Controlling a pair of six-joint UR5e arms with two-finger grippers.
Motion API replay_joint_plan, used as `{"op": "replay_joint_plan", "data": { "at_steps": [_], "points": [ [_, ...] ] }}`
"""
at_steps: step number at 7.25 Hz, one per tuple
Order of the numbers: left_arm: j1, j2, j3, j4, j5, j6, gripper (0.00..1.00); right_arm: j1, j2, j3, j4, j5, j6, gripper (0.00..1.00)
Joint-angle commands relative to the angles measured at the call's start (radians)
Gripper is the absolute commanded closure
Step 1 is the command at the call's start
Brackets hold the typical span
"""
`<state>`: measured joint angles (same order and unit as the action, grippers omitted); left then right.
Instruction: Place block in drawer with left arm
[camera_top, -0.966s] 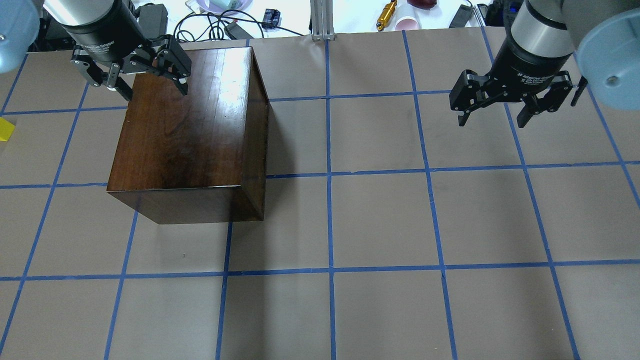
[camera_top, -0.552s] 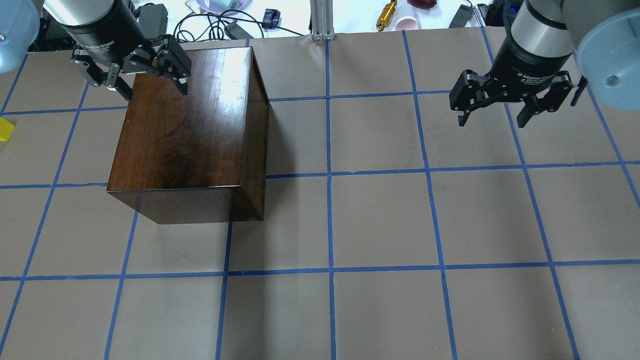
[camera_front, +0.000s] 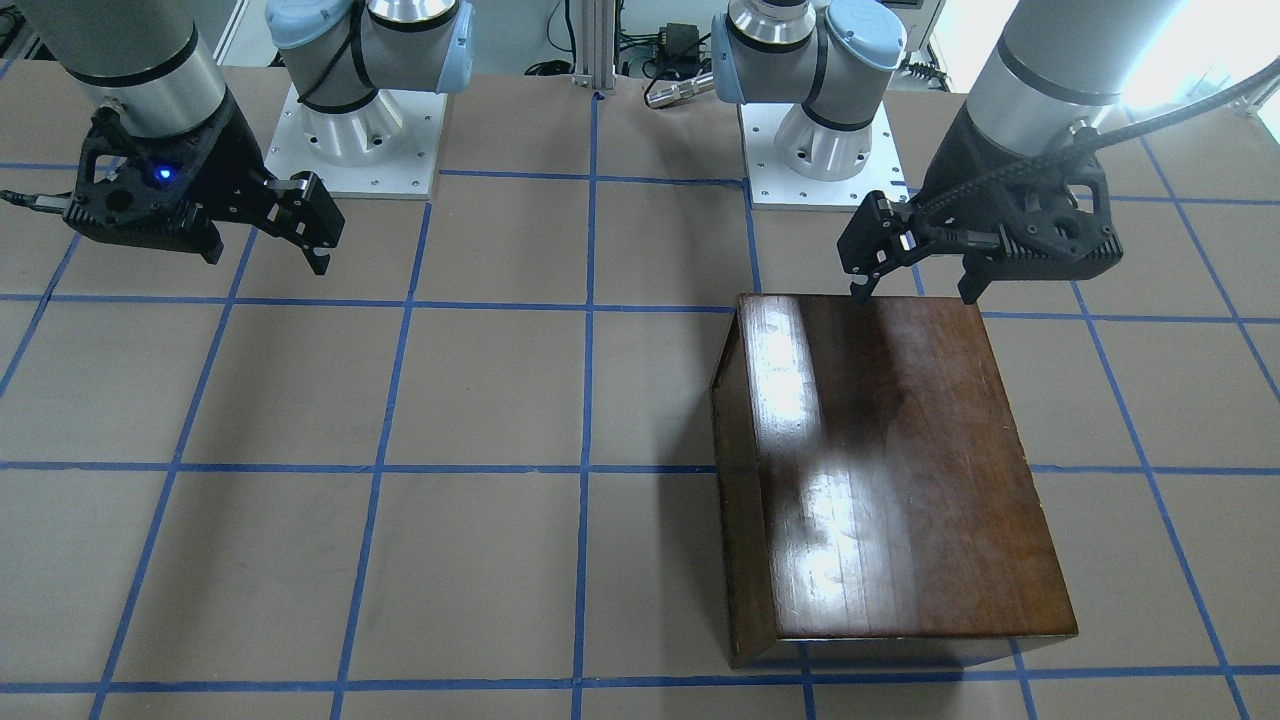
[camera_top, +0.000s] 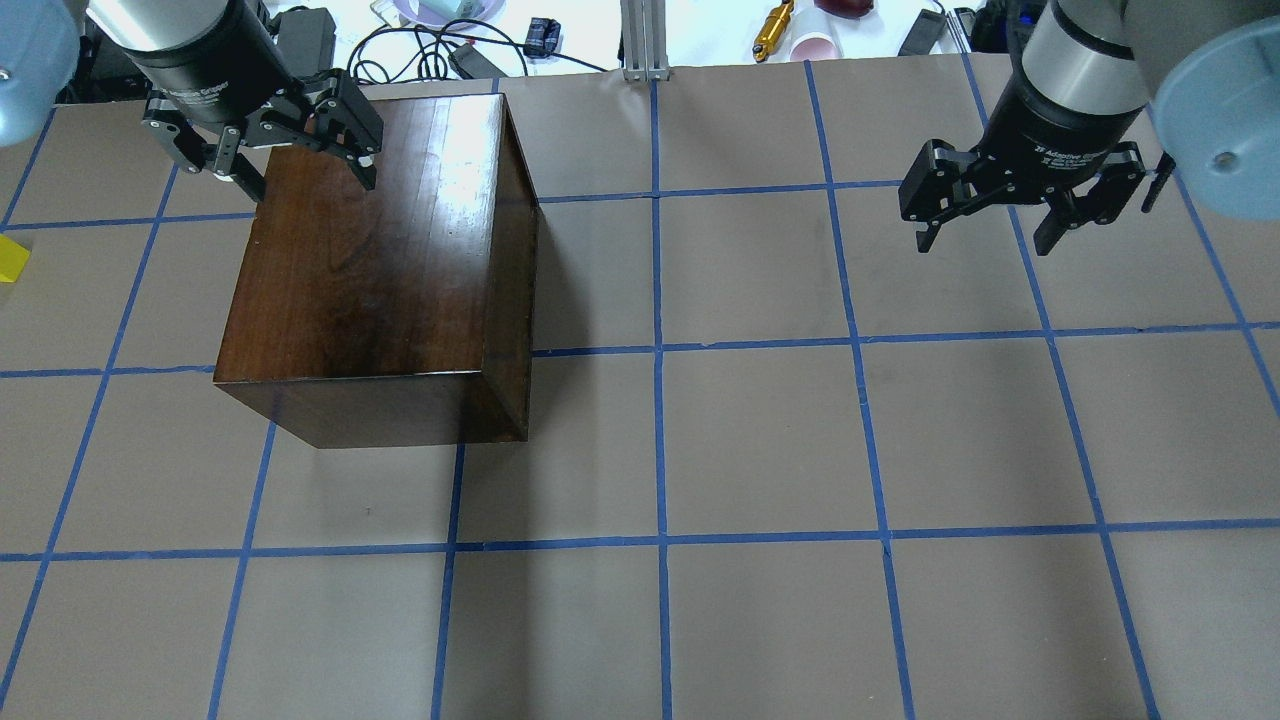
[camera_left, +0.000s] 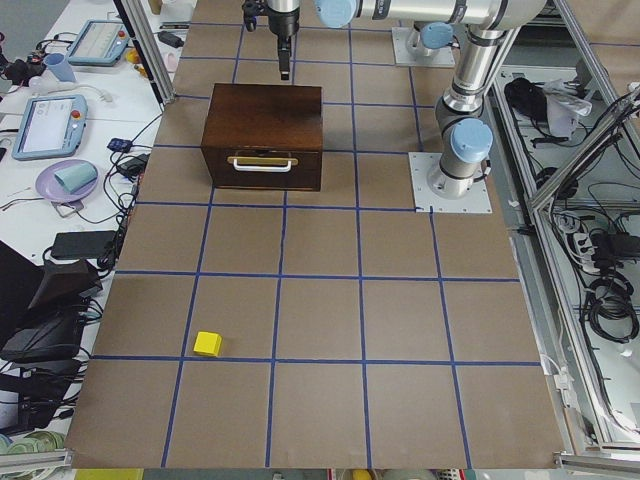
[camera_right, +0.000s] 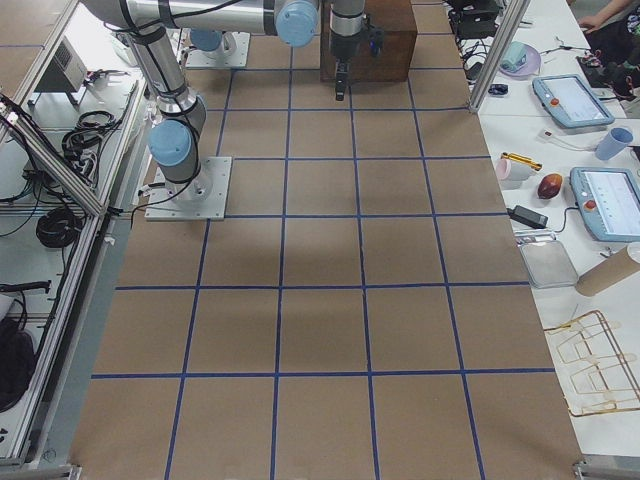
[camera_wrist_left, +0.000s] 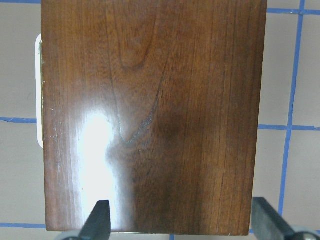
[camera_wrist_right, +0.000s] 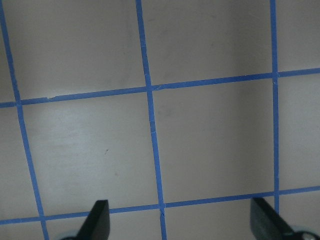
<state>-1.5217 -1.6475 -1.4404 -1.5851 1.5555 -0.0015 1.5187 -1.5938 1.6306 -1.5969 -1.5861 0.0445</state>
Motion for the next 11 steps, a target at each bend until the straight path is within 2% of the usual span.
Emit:
{"op": "replay_joint_plan", "data": {
  "at_steps": [1,3,5,6,9,11],
  "points": [
    [0.000,0.000,0.000,-0.001,0.000,0.000,0.00,0.000,0.000,0.000,0.000,0.000,0.000,0.00],
    [0.011,0.000,0.003,0.008,-0.008,0.017,0.00,0.000,0.000,0.000,0.000,0.000,0.000,0.00],
    [0.078,-0.024,0.006,0.019,-0.023,0.140,0.00,0.000,0.000,0.000,0.000,0.000,0.000,0.00],
    [0.119,-0.055,0.011,0.026,-0.040,0.155,0.00,0.000,0.000,0.000,0.000,0.000,0.000,0.00],
    [0.291,-0.159,0.023,0.060,-0.040,0.376,0.00,0.000,0.000,0.000,0.000,0.000,0.000,0.00],
    [0.360,-0.225,0.063,0.082,-0.044,0.469,0.00,0.000,0.000,0.000,0.000,-0.002,0.000,0.00]
  ]
}}
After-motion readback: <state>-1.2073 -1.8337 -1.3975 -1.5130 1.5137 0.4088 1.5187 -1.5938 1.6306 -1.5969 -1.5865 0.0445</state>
